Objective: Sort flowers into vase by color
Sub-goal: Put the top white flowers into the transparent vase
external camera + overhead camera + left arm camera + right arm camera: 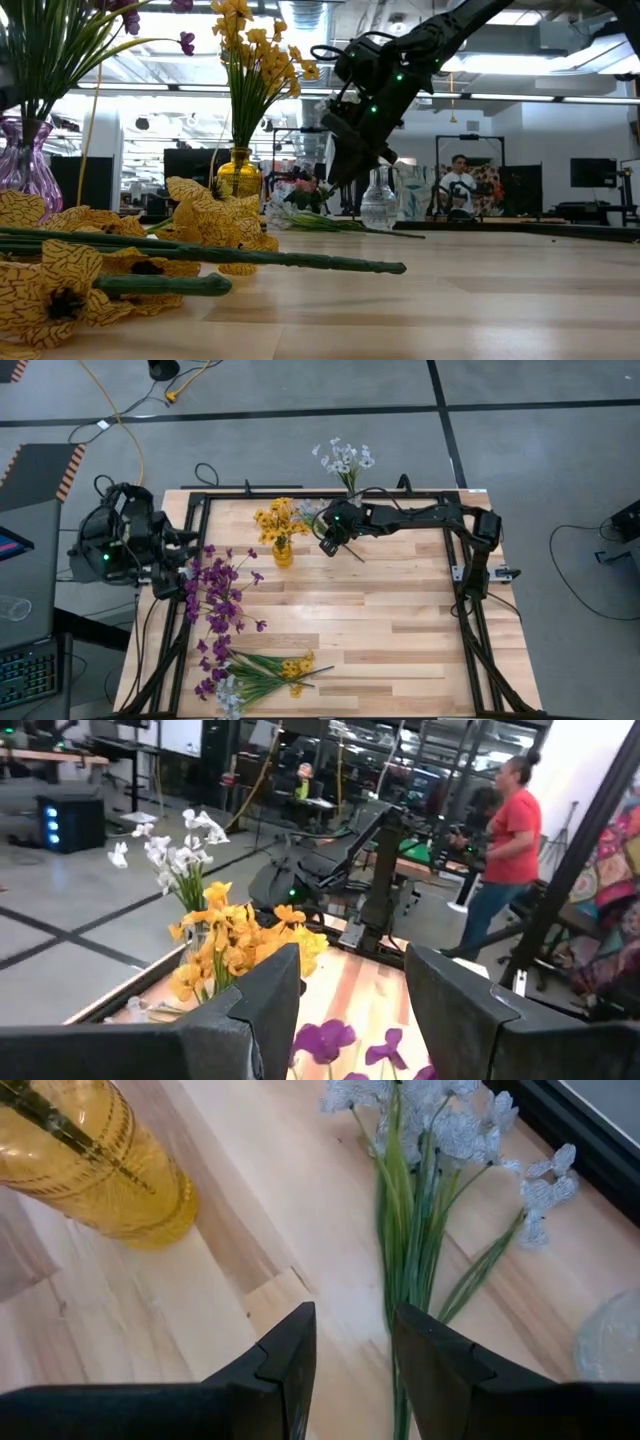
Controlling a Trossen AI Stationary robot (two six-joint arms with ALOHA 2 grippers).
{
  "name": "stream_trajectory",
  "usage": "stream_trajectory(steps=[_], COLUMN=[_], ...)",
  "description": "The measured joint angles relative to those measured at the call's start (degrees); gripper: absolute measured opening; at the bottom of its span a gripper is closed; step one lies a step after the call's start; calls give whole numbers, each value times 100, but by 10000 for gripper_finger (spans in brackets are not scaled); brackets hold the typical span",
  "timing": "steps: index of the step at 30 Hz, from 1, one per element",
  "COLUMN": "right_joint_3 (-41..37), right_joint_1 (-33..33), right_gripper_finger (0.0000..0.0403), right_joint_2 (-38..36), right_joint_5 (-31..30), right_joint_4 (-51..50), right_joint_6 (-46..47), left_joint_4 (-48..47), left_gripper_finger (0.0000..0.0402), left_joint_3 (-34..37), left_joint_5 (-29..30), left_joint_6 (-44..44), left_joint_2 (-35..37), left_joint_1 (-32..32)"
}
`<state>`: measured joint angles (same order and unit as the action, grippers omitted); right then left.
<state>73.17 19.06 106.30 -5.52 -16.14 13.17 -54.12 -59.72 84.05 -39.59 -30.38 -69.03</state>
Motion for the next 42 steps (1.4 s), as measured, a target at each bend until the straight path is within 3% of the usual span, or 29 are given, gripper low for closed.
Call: stream_trajectory(steps=[8,16,20,28,35,42], right_joint_3=[0,0,0,0,0,0], right_joint_1=[-5,-133,-199,-231,-229,-229], right_gripper_finger=[162,162,162,162,162,162], right_joint_2=[0,0,0,0,0,2], right_joint_5=[-4,-11,-11,-11,-11,-57], right_joint_4=[-11,-9,-10,-3,-22,-48], right_joint_6=[-11,-11,-11,-11,-11,35], left_joint_4=[275,294,731,2047,2062,2319], left_gripper_finger=[169,169,169,169,169,169], left_joint_3=[-2,0,2,-5,-7,2], left_joint_5=[-466,-1632,-2548,-4499,-5556,-7308], left_joint_6=[-318,-299,375,2590,3256,3938], left_joint_2=[-619,-1133,-1122,-864,-721,-1509], left_joint_1=[671,2129,2907,4353,5746,7321])
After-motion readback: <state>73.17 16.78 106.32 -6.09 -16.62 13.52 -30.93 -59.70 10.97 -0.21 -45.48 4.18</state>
